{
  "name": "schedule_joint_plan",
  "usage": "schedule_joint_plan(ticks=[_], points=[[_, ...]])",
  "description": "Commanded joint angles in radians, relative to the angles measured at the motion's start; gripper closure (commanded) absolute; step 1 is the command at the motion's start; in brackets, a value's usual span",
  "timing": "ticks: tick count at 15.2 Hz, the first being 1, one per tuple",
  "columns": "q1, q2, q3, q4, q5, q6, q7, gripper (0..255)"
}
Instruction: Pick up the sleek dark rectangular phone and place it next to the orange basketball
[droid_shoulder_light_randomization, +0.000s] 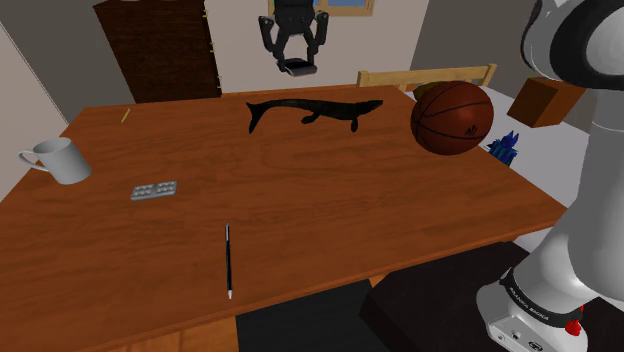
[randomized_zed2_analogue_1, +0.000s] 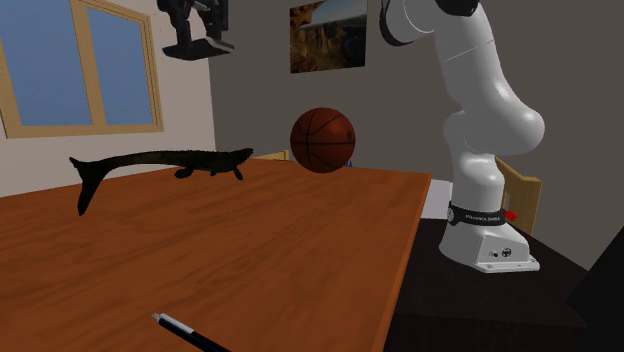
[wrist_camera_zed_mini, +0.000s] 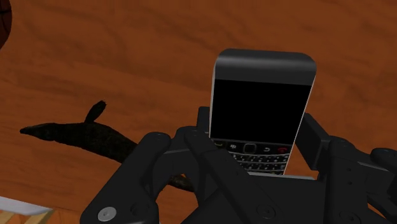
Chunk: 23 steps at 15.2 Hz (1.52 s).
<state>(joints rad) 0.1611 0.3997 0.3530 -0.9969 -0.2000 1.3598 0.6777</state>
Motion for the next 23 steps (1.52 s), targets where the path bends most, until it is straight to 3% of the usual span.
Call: schedule_joint_plan(ticks=[1,5,10,16,23], points=[[-0.059,-0.116,0.002,-0.171,0.039,0.062,-0.026,255],[-0.138,-0.301,-0.024,-0.415,0.105,0.136,-0.103,255],[-0.199,-0.49,-0.078,-0.637,0.161,0.185,-0.213,255],[-0.243,-0.678,-0.162,-0.836,0.189,0.206,-0.346,255],[-0.285,-0.855,-0.271,-1.003,0.174,0.202,-0.498,255]])
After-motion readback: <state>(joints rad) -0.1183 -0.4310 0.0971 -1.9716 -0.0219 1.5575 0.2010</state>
